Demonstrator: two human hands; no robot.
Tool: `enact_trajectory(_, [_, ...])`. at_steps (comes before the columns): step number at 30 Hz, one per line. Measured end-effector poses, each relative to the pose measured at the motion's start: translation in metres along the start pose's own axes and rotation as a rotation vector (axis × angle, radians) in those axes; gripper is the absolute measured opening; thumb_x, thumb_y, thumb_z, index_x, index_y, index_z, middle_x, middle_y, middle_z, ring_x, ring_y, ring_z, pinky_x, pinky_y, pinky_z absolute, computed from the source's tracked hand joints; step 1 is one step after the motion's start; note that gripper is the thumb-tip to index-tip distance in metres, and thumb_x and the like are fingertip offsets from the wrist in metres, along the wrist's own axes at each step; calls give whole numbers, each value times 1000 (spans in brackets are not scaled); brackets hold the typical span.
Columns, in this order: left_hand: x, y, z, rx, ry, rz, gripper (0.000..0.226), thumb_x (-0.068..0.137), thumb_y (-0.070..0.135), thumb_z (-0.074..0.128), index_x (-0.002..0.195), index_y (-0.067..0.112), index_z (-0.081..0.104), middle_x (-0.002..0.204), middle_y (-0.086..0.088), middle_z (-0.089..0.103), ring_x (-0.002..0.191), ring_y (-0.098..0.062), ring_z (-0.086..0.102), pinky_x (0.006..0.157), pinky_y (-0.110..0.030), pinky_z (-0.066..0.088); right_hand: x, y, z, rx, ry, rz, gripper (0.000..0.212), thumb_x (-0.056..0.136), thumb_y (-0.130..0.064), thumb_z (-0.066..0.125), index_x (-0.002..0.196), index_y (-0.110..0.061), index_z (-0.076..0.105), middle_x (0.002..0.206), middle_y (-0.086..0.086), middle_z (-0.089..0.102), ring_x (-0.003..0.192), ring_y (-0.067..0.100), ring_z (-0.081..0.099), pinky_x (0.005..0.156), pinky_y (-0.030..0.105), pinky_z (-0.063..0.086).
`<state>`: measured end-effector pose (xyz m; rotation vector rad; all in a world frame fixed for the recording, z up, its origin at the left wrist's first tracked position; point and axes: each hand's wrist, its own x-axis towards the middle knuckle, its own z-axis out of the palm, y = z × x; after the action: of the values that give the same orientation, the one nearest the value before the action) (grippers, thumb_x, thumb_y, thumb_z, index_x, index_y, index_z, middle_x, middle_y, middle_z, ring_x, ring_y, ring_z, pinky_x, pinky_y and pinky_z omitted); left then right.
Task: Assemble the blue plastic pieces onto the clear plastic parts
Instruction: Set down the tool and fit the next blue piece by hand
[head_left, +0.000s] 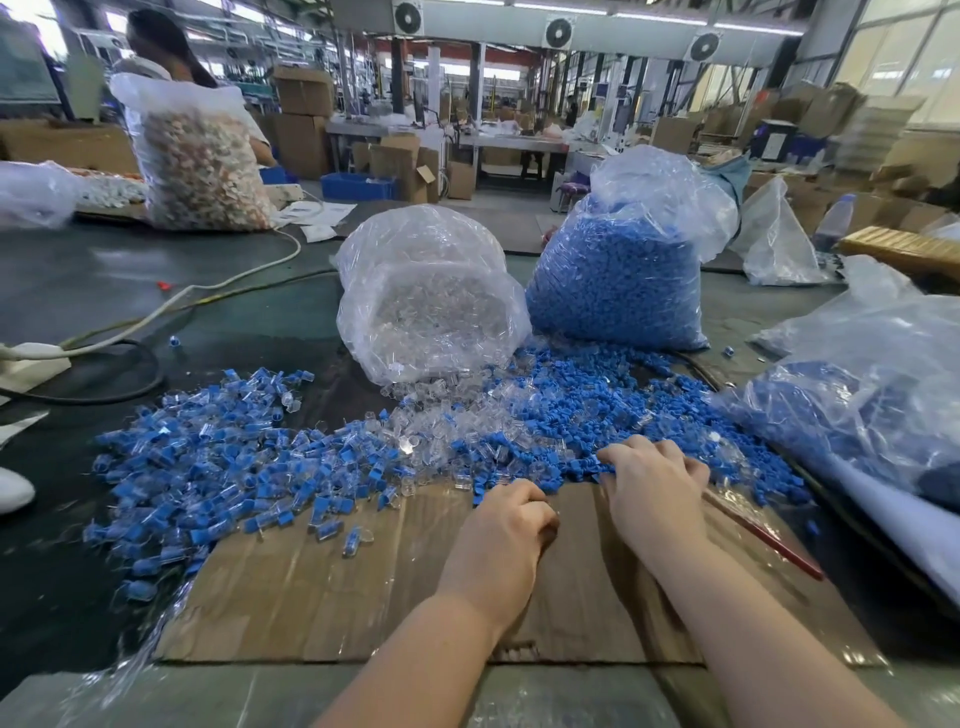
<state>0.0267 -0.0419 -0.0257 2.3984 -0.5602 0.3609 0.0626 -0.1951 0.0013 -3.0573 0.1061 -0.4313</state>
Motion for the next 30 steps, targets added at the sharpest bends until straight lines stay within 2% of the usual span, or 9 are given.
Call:
enact_trajectory(3, [-2,-1,-2,-103,77,-108,16,90,14,59,102,13,69,99,6,58,93,-6,53,84,-14,42,9,-7,4,-18,-29,20,22,94,-18,44,105,-30,59,105,-8,55,104,19,43,80,37,23])
enact_trajectory(7, [-3,-4,-8,-203,192,-263,14,85,12,65,97,18,67,88,14,54,75,6,51,72,2,38,14,-13,6,-32,-46,47,19,94,-16,45,98,-30,58,97,-7,55,99,18,44,87,41,27])
enact_trajectory(11, [-1,-6,-10,-251,223,-323,25,85,8,64,107,22,63,94,12,57,78,2,52,71,0,39,16,-14,6,-30,-44,51,19,93,-11,43,93,-27,53,95,-6,58,96,18,46,94,43,30])
enact_trajectory(15, [0,-8,-8,-254,219,-330,28,88,11,60,114,21,63,97,17,53,85,4,50,72,6,34,16,-10,5,-9,-52,57,20,94,-13,42,102,-27,54,105,-5,56,105,19,48,100,44,29])
enact_trajectory(19, [0,-8,-7,-260,210,-339,21,87,9,60,103,23,63,97,15,53,81,5,52,72,2,38,16,-12,2,-48,-107,33,26,95,-10,40,108,-26,55,104,-4,58,105,20,48,102,47,27])
enact_trajectory(22, [-1,-7,-8,-308,235,-366,19,87,8,60,93,26,58,93,12,56,82,1,55,71,-5,43,18,-12,1,-32,-108,47,24,94,-9,41,105,-25,55,101,-4,61,103,20,49,102,48,27])
enact_trajectory(25, [-2,-6,-8,-338,266,-374,17,87,14,61,91,29,56,88,13,58,81,1,55,68,-4,43,19,-11,3,3,-112,56,21,93,-8,43,100,-25,55,96,-4,62,100,20,49,102,48,27])
enact_trajectory(27, [-3,-6,-8,-323,281,-368,15,87,19,61,99,27,59,87,18,54,81,3,53,68,-5,42,20,-11,4,17,-101,56,21,93,-9,45,99,-26,55,96,-5,63,99,20,50,101,47,27])
enact_trajectory(30, [-3,-6,-7,-282,319,-354,27,86,24,61,113,22,62,85,22,49,83,4,49,72,-8,39,20,-13,6,19,-97,46,22,93,-12,44,101,-28,57,98,-6,63,99,20,50,101,48,25])
